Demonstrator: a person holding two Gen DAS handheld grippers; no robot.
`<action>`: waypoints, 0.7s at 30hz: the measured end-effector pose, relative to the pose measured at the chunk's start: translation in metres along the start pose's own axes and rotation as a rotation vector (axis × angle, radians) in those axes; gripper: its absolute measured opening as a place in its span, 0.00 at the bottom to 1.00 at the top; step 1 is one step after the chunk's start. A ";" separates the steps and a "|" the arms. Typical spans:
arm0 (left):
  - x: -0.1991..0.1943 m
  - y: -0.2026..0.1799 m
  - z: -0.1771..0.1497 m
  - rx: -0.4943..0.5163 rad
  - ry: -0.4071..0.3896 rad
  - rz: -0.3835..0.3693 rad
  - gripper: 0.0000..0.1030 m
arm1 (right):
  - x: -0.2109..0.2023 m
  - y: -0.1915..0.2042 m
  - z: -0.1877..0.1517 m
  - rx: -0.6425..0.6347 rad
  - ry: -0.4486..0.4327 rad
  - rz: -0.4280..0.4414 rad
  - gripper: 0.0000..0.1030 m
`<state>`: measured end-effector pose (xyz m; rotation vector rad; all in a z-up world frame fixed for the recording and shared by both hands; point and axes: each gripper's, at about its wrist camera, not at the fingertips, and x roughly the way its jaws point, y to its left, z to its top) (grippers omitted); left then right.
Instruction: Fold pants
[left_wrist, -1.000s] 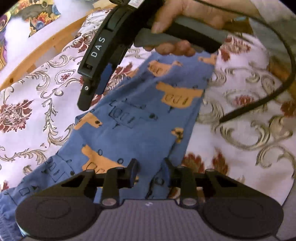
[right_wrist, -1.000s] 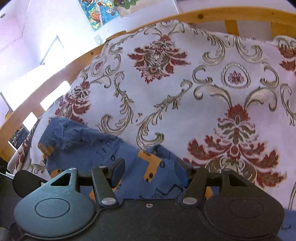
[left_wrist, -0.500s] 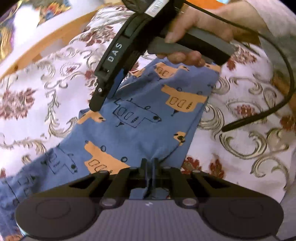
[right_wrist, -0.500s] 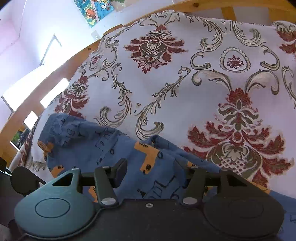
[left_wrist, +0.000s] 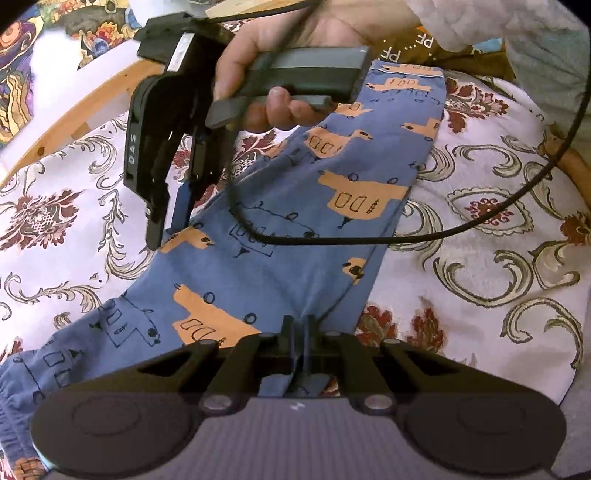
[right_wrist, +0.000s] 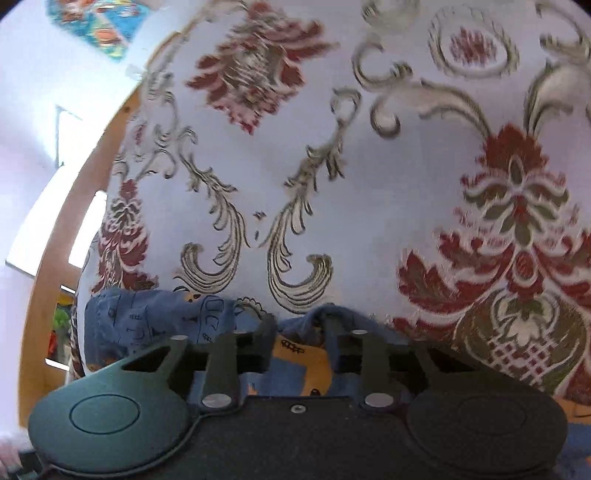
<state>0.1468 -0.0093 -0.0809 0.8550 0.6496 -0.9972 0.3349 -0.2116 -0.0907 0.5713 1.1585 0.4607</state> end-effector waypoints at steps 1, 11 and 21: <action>-0.002 -0.001 0.000 0.000 -0.001 0.001 0.04 | 0.002 0.001 0.001 0.003 0.008 -0.014 0.13; -0.007 -0.005 -0.003 0.013 0.040 -0.073 0.03 | -0.007 0.006 0.018 -0.049 -0.111 -0.093 0.05; -0.042 0.049 -0.013 -0.273 -0.051 -0.158 0.65 | -0.039 0.022 0.006 -0.157 -0.200 -0.137 0.53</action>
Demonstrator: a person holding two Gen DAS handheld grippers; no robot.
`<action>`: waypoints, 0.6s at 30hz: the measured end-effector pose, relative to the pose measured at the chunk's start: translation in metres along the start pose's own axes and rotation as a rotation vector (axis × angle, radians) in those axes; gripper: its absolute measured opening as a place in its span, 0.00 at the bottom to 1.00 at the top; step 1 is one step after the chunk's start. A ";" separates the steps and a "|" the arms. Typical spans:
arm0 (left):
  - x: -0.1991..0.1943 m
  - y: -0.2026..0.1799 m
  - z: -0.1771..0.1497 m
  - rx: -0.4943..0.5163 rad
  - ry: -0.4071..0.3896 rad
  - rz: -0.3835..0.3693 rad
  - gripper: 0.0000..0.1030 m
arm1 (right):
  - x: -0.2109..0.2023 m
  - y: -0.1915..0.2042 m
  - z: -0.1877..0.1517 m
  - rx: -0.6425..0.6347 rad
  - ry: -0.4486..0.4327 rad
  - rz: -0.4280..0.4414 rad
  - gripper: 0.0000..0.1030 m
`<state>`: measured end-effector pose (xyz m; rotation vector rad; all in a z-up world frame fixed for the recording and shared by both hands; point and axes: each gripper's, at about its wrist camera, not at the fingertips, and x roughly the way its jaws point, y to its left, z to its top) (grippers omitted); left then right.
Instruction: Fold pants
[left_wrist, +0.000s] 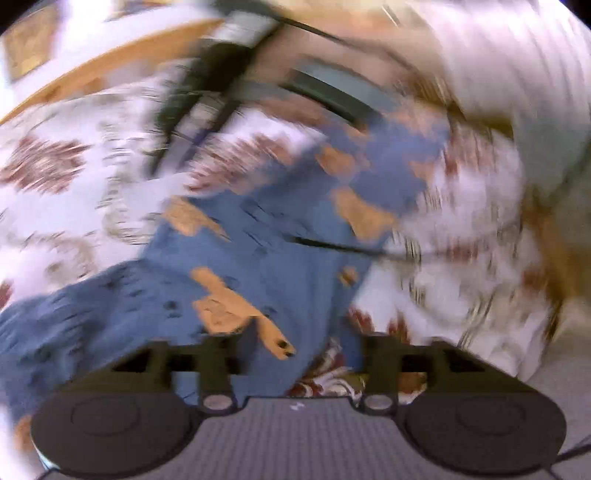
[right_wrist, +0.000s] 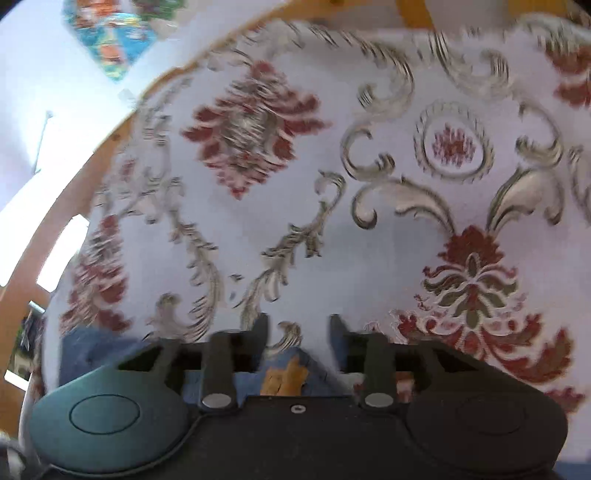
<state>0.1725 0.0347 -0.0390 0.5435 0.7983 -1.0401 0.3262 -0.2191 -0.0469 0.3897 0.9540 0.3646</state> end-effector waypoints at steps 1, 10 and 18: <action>-0.014 0.014 -0.001 -0.077 -0.048 0.004 0.70 | -0.010 0.002 -0.004 -0.023 0.004 0.004 0.65; -0.023 0.134 -0.033 -0.629 -0.093 0.250 0.19 | -0.063 -0.020 -0.103 0.056 0.011 -0.059 0.82; -0.051 0.157 -0.051 -0.782 -0.076 0.205 0.05 | -0.133 -0.073 -0.140 0.228 -0.147 -0.337 0.87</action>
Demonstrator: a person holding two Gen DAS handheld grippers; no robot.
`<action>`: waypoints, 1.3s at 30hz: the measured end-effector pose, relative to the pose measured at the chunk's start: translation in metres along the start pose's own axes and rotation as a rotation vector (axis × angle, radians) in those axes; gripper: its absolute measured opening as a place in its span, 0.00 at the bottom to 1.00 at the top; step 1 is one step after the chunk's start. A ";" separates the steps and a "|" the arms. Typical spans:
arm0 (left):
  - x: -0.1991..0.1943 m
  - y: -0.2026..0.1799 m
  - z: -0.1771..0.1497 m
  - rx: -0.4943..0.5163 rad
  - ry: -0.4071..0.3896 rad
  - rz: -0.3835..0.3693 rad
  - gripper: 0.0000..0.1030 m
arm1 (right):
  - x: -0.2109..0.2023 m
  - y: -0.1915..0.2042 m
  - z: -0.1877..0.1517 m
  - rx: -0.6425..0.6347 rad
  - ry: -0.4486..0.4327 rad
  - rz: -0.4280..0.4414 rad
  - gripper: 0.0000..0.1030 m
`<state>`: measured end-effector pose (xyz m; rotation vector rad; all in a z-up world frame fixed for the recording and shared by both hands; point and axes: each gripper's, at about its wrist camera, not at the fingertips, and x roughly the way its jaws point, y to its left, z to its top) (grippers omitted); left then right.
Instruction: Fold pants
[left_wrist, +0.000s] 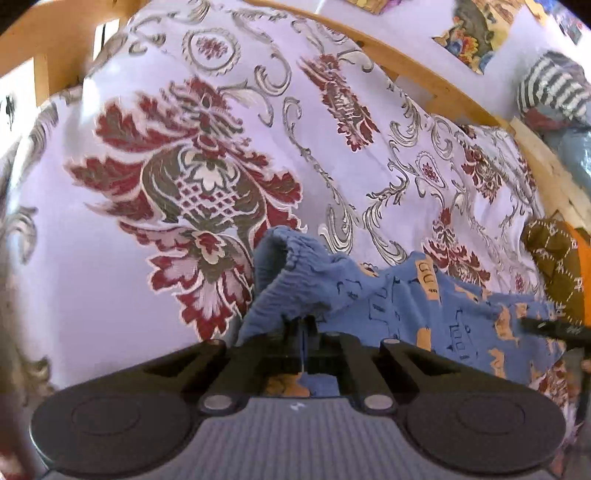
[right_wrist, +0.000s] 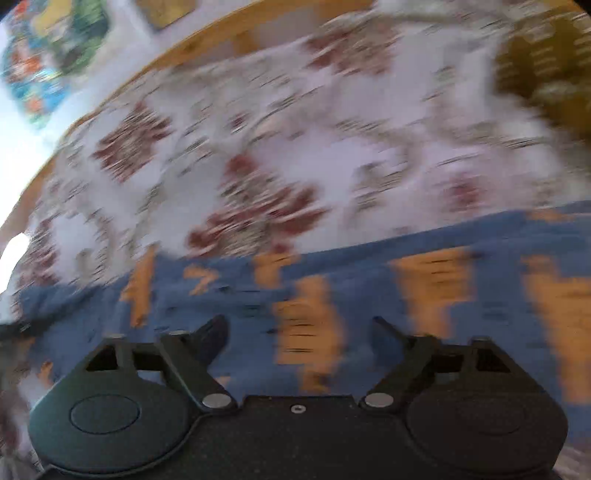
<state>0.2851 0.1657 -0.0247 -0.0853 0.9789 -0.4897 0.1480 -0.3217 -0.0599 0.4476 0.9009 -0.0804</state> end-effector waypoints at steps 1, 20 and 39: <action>-0.003 -0.004 -0.002 0.015 -0.004 0.010 0.16 | -0.013 -0.003 -0.001 0.013 -0.023 -0.009 0.87; 0.001 -0.163 0.036 0.218 -0.079 0.265 1.00 | -0.115 -0.024 -0.085 0.214 -0.363 -0.255 0.99; 0.203 -0.527 0.041 1.091 0.224 -0.362 1.00 | -0.111 -0.108 -0.075 0.642 -0.444 -0.306 0.99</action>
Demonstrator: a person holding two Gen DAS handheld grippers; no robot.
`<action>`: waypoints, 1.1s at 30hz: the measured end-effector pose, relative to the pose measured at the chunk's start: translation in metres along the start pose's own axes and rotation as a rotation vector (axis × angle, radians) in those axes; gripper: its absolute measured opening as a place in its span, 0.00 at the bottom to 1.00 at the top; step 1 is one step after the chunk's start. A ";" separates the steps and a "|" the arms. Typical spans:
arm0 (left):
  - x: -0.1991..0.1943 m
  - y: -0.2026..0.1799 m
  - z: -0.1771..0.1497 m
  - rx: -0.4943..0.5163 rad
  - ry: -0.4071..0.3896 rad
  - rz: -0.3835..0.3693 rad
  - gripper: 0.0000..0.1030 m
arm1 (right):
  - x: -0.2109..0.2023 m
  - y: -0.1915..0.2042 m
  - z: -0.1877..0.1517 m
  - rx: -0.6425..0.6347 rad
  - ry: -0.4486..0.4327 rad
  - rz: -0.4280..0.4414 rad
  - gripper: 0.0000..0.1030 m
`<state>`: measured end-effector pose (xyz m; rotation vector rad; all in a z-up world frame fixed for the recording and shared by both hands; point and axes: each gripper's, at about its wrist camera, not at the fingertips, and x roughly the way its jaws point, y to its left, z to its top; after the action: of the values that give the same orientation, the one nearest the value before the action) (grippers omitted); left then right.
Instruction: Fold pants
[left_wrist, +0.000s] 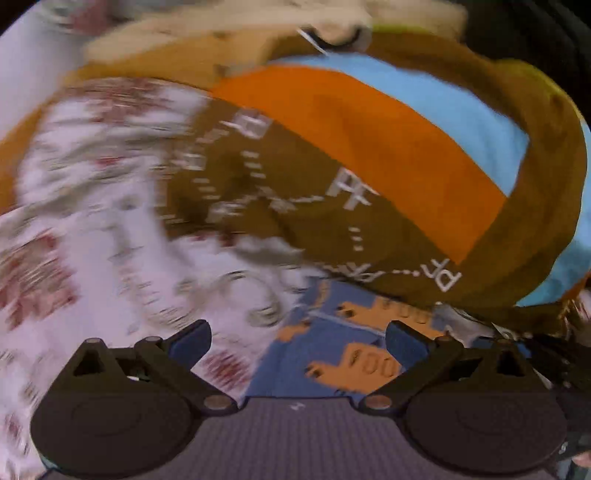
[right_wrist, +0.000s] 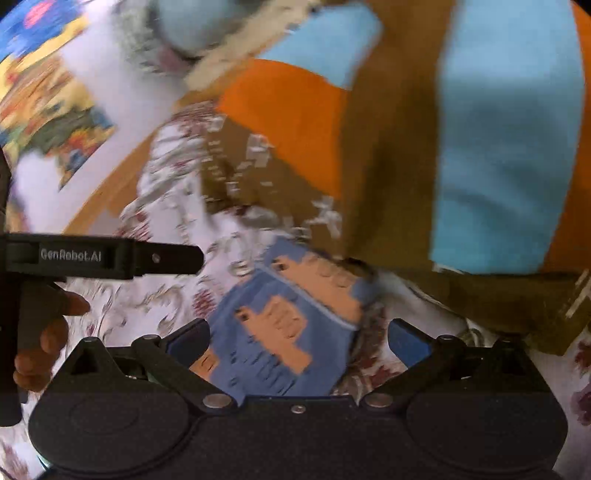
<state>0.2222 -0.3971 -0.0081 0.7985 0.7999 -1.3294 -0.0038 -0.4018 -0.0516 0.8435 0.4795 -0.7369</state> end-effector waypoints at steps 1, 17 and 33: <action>0.012 -0.001 0.007 0.022 0.026 -0.033 1.00 | 0.003 -0.006 0.001 0.032 -0.004 -0.007 0.97; 0.104 0.013 0.036 0.075 0.209 -0.243 0.54 | 0.028 -0.051 0.008 0.313 -0.005 0.042 0.45; 0.110 -0.013 0.043 0.140 0.168 -0.108 0.18 | 0.039 -0.045 0.008 0.351 -0.008 0.053 0.09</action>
<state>0.2194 -0.4899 -0.0813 0.9995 0.9002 -1.4394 -0.0115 -0.4432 -0.0943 1.1754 0.3226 -0.7877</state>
